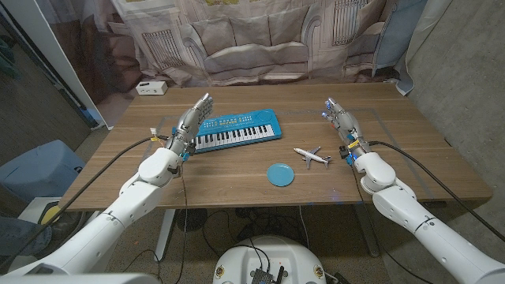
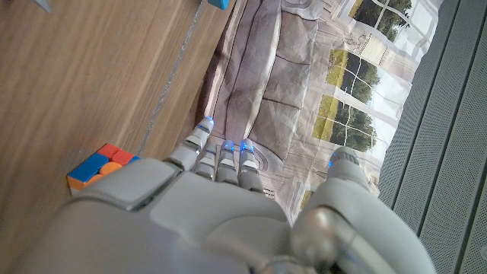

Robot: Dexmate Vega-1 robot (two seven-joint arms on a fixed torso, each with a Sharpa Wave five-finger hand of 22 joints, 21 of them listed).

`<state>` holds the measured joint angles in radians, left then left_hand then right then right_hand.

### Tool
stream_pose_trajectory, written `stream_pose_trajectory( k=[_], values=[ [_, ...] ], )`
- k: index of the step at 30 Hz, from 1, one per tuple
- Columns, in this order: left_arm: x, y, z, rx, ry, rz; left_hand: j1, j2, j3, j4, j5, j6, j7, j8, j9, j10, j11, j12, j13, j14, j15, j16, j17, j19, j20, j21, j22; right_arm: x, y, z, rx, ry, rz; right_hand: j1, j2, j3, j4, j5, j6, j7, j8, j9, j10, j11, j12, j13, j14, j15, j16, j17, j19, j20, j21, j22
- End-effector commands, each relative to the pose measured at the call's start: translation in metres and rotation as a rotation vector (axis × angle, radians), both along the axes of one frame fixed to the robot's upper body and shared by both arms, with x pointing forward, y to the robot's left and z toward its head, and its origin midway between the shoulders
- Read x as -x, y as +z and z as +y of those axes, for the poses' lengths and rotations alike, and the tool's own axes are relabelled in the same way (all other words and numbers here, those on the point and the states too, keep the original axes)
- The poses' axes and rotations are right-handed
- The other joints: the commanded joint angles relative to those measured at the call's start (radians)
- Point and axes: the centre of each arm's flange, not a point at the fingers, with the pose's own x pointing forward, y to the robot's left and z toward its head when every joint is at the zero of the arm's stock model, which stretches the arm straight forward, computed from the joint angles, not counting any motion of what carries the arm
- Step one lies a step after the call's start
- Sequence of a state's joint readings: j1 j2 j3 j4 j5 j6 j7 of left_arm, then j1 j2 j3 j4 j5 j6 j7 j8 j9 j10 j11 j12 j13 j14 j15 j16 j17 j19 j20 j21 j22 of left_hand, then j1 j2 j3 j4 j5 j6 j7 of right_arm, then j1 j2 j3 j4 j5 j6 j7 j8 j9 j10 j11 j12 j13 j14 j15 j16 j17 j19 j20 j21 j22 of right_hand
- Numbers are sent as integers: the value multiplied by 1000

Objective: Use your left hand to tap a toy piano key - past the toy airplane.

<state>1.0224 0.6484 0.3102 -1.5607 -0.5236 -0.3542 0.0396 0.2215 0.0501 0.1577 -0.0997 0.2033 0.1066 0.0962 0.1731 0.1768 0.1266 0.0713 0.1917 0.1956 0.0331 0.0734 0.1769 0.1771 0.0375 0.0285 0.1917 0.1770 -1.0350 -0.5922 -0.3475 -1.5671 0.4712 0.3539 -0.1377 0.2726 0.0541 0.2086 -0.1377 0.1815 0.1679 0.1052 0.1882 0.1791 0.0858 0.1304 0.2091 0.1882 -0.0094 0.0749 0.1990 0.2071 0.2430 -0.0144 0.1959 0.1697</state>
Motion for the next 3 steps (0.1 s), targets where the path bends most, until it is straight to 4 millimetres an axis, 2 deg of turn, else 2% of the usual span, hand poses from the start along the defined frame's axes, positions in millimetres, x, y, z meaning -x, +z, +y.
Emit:
stream_pose_trajectory(
  k=[1,3],
  values=[
    [-1,-8,4,-7,13,11,8,1,2,-6,-2,-3,3,2,0,-1,-6,2,0,-3,3,-1,2,-2,-1,-4,1,-1,0,5,5,-3,1,0,-9,-5,1,-1,11,1,2,5,-4,6,-1,1,-4,6,0,5,-3,0,-2,2],
    [0,-7,4,-9,12,9,8,1,2,-6,-2,-3,3,2,0,-3,-7,2,0,-3,2,0,2,-4,-1,-5,1,-1,0,6,-1,-5,2,0,-9,-5,1,-1,11,0,2,5,-3,5,-1,1,-4,6,1,5,-3,1,-2,2]
  ],
)
